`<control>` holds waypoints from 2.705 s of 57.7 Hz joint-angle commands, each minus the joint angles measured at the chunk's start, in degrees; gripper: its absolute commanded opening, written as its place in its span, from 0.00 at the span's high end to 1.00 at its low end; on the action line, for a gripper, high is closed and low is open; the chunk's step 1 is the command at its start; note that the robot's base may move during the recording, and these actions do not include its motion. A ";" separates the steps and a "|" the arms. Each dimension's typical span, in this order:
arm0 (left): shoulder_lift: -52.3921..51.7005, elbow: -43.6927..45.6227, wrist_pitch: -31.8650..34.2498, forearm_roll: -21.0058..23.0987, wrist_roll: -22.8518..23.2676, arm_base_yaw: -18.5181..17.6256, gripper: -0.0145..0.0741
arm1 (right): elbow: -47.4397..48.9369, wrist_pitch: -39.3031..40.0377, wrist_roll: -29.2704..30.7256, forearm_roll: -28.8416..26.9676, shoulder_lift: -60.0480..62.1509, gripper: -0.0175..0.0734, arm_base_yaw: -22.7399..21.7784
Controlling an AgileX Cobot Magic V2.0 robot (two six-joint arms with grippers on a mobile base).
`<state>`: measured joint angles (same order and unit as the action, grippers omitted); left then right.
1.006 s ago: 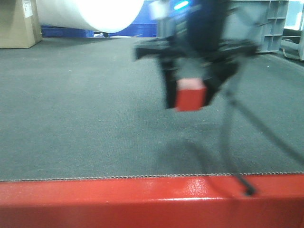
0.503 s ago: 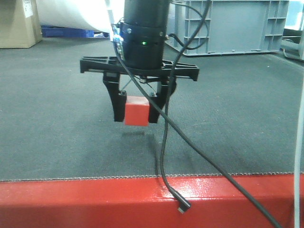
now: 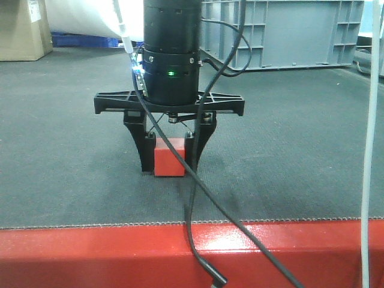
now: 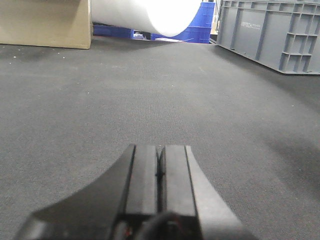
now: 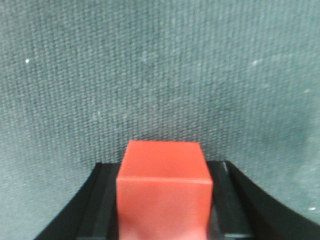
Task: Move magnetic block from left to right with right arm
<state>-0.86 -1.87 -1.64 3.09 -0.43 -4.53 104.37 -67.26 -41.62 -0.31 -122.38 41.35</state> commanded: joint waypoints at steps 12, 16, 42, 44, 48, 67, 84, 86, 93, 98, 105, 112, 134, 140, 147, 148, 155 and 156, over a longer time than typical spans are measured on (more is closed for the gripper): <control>-0.47 -0.51 4.78 0.15 0.43 -0.25 0.98 | 1.99 -0.95 -0.29 2.83 3.67 0.46 0.01; -0.47 -0.51 4.78 0.15 0.43 -0.25 0.98 | 1.99 -0.76 -0.29 2.83 3.67 0.43 0.01; -0.47 -0.51 4.78 0.15 0.43 -0.25 0.98 | 1.99 -0.40 -0.71 1.02 4.28 0.17 0.59; -0.47 -0.51 4.78 0.15 0.43 -0.25 0.98 | 1.99 -0.40 -0.71 1.02 4.63 0.17 0.59; -0.47 -0.51 4.78 0.15 0.43 -0.25 0.98 | 1.99 -1.02 -0.66 1.30 5.53 0.17 0.59; -0.47 -0.51 4.78 0.15 0.43 -0.25 0.98 | 1.91 0.10 1.63 3.13 12.88 0.17 0.59; -0.47 -0.51 4.78 0.15 0.43 -0.25 0.98 | -4.97 5.38 12.08 3.13 20.87 0.22 0.00; -0.47 -0.51 4.78 0.15 0.43 -0.25 0.98 | -6.72 6.63 13.32 3.13 22.05 0.25 -0.16; -0.47 -0.51 4.78 0.15 0.43 -0.25 0.98 | -13.92 13.84 15.91 3.13 27.19 0.46 -2.07; -0.47 -0.51 4.78 0.15 0.43 -0.25 0.98 | -19.22 18.04 16.05 3.13 30.74 0.60 -3.94; -0.47 -0.51 4.78 0.15 0.43 -0.25 0.98 | -27.27 24.72 16.79 3.02 37.52 0.77 -7.93; -0.47 -0.51 4.78 0.15 0.43 -0.25 0.98 | -34.90 30.27 22.56 0.67 44.00 0.77 -12.97; -0.47 -0.51 4.78 0.15 0.43 -0.25 0.98 | -60.62 52.44 41.62 -3.96 65.47 0.77 -32.27; -0.47 -0.51 4.78 0.15 0.43 -0.25 0.98 | -66.76 60.17 41.62 -3.96 70.48 0.77 -36.34; -0.47 -0.51 4.78 0.15 0.43 -0.25 0.98 | -73.90 67.26 41.62 -3.96 76.31 0.77 -39.19; -0.47 -0.51 4.78 0.15 0.43 -0.25 0.98 | -74.93 67.65 41.62 -3.96 76.88 0.77 -39.36; -0.47 -0.51 4.78 0.15 0.43 -0.25 0.98 | -79.31 68.11 41.62 -3.96 82.87 0.77 -39.50; -0.47 -0.51 4.78 0.15 0.43 -0.25 0.98 | -79.74 68.03 41.62 -3.96 83.91 0.77 -39.50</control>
<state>-0.86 -1.87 -1.64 3.09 -0.43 -4.53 25.31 -5.11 -0.79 -3.84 -42.40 2.30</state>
